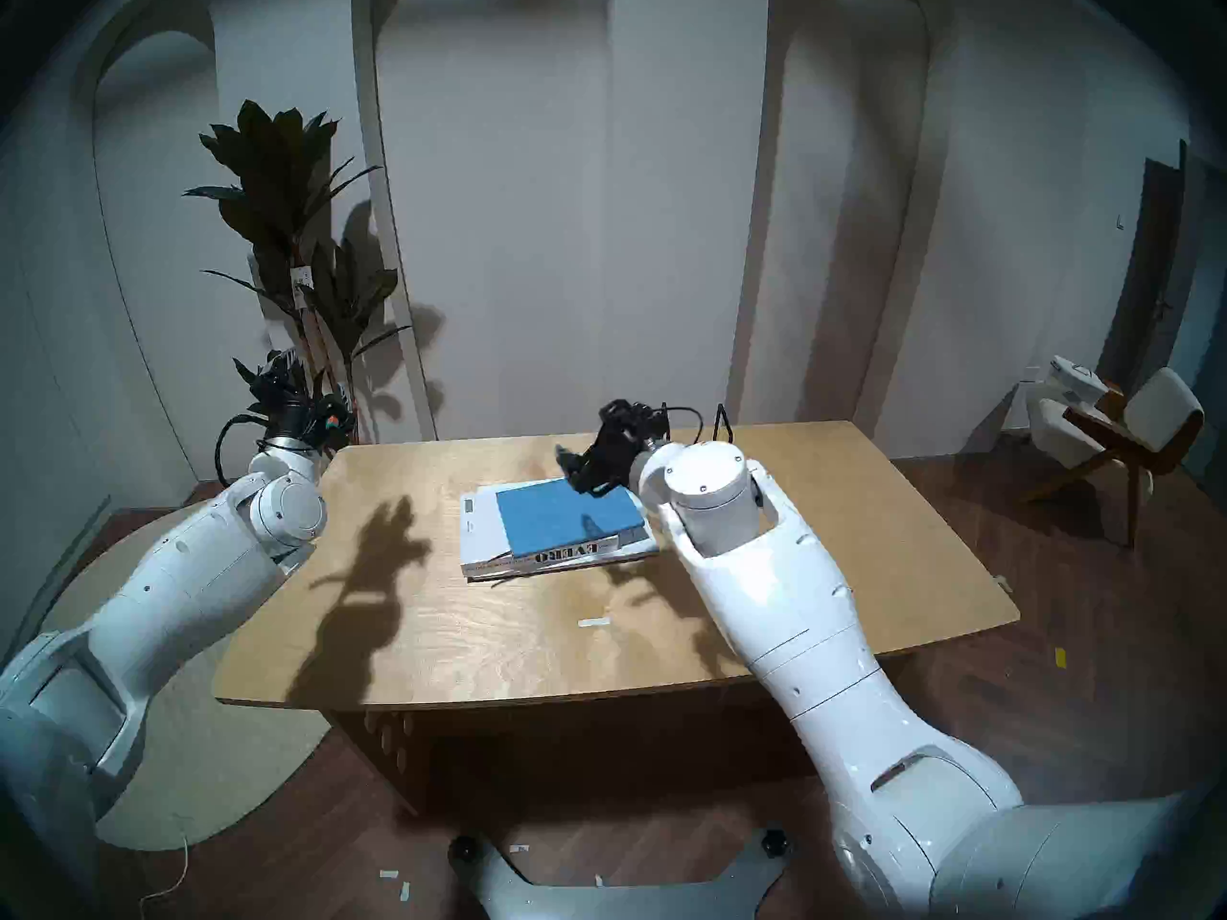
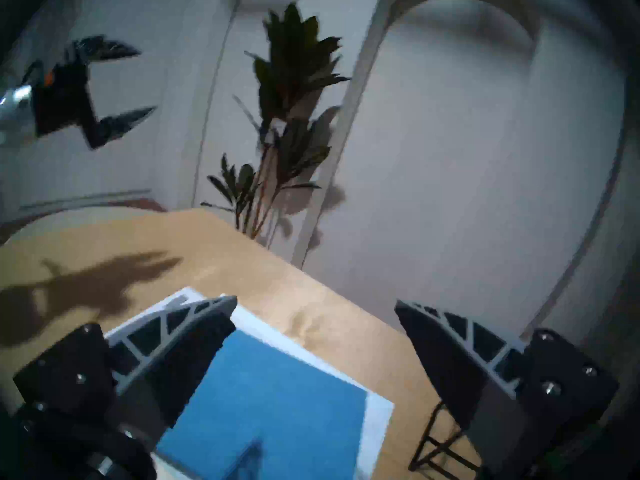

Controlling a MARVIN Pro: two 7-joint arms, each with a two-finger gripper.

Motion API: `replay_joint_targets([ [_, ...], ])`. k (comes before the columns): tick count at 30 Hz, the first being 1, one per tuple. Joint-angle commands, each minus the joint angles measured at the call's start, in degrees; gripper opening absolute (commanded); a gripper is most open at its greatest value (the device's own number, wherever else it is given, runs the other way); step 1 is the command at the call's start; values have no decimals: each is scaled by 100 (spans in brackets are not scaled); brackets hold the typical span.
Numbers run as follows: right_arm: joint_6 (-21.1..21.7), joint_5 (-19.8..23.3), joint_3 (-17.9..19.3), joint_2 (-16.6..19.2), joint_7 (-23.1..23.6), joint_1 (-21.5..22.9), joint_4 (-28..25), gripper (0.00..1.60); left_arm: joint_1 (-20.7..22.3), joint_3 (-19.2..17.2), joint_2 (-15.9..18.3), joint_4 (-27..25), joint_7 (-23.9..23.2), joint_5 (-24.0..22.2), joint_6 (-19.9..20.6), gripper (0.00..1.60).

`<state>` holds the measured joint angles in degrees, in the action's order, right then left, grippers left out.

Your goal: Stack the books into one stack

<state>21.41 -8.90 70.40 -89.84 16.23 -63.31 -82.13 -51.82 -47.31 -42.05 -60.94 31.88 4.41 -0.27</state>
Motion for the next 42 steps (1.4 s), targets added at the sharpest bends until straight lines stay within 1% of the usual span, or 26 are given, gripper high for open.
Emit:
replay_joint_targets([
  [1, -319, 344, 791, -154, -611, -119, -657, 160, 125, -71, 14, -45, 22, -7, -12, 160],
  [3, -356, 453, 957, -150, -689, -160, -786, 160, 124, -71, 14, -45, 22, -7, -12, 160],
  [5, -404, 569, 1159, -137, -811, -274, -1050, 160, 124, -71, 14, -45, 22, -7, -12, 160],
  [6, -462, 607, 1238, -134, -843, -243, -1013, 160, 124, -71, 14, -45, 22, -6, -12, 160],
  [13, -539, 834, 1783, -5, -965, -526, -1514, 160, 121, -69, 15, -45, 22, -5, -12, 160],
  [14, -521, 872, 1864, -4, -977, -632, -1671, 160, 121, -69, 15, -45, 22, -5, -12, 160],
  [17, -467, 955, 2091, 10, -1027, -781, -1808, 160, 122, -70, 15, -45, 22, -5, -12, 160],
  [24, -239, 1131, 2636, -1, -1208, -1141, -2359, 160, 125, -73, 14, -46, 22, -7, -12, 160],
  [27, -82, 1242, 2813, 17, -1173, -1297, -2578, 160, 127, -74, 14, -46, 23, -8, -13, 160],
  [31, 208, 1356, 2931, 75, -1042, -1445, -2848, 160, 129, -76, 12, -47, 23, -10, -13, 160],
  [33, 557, 1443, 2928, 142, -901, -1484, -3054, 160, 131, -78, 11, -46, 23, -12, -13, 160],
  [34, 614, 1398, 2912, 149, -949, -1416, -3007, 160, 133, -79, 10, -46, 23, -13, -14, 160],
  [35, 826, 1420, 2905, 162, -916, -1479, -3177, 160, 133, -80, 10, -46, 23, -14, -14, 160],
  [36, 834, 1423, 2877, 208, -867, -1466, -3156, 160, 134, -80, 9, -45, 23, -15, -14, 160],
  [37, 991, 1421, 2878, 187, -895, -1491, -3255, 160, 134, -81, 9, -45, 23, -15, -14, 160],
  [39, 1199, 1492, 2885, 217, -799, -1481, -3314, 160, 134, -81, 9, -45, 23, -16, -14, 160],
  [40, 1235, 1406, 2864, 218, -873, -1500, -3371, 160, 134, -82, 9, -45, 23, -16, -15, 160],
  [42, 1376, 1456, 2895, 210, -850, -1513, -3444, 160, 134, -82, 8, -45, 23, -16, -15, 160],
])
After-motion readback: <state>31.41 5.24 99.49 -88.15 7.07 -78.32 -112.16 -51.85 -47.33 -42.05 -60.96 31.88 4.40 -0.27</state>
